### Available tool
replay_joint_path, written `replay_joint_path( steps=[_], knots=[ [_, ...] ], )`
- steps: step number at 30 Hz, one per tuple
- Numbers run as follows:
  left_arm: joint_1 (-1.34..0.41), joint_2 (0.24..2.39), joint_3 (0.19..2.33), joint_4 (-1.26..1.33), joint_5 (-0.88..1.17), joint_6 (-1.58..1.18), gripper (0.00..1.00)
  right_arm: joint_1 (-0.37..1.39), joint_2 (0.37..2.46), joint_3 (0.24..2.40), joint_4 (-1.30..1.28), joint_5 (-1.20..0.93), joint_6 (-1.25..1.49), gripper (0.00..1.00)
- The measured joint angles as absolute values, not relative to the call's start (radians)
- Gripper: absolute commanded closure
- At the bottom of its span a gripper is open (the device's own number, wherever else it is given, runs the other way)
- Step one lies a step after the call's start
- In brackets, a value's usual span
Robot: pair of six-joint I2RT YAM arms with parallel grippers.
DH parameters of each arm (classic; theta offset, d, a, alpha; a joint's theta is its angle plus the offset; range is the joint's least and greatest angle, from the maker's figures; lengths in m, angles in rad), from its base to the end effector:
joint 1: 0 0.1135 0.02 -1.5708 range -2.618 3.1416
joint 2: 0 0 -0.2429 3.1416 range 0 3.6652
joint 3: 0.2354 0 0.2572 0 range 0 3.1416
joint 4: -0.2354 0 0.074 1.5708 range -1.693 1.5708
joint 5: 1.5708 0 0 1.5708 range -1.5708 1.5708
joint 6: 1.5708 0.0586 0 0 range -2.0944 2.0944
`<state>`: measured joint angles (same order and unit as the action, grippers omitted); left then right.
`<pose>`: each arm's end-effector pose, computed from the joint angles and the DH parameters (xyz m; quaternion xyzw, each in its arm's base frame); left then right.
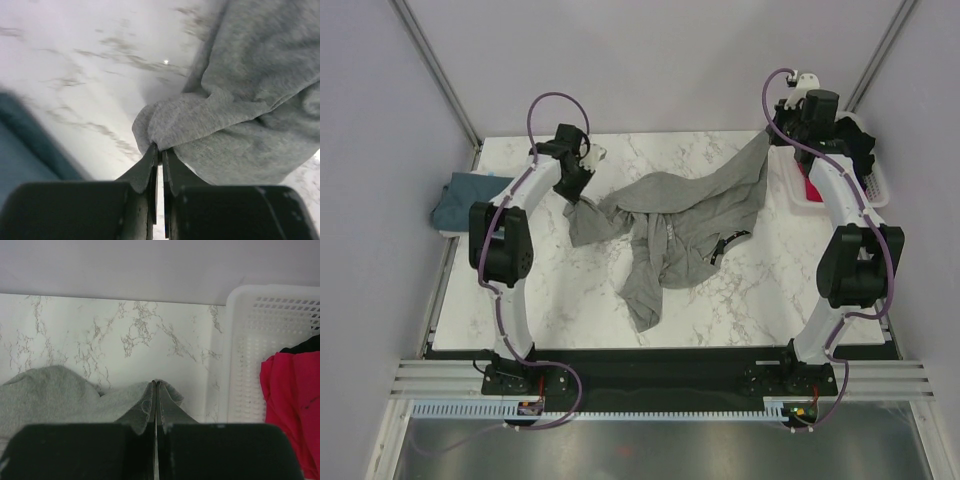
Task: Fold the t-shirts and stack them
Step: Flatten the tshirt out
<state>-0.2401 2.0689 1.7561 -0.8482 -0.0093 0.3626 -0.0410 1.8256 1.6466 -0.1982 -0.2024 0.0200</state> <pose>0.4327 -0.1054 0.1854 0.2897 0.9352 0.0170 0.2028 0.4603 -0.0071 0.3147 -0.0317 0.8243 0.0777 0.5600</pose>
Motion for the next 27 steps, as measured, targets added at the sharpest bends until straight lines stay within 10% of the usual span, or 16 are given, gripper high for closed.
replay_joint_path(
  steps=[8, 27],
  knots=[
    [-0.206, 2.069, 1.876, -0.828, -0.073, 0.384, 0.58, -0.05, 1.826, 1.646, -0.197, -0.186, 0.02, 1.0],
    [-0.201, 2.029, 1.832, -0.787, -0.027, 0.459, 0.54, -0.088, 1.826, 1.703, -0.199, -0.178, 0.068, 1.0]
  ],
)
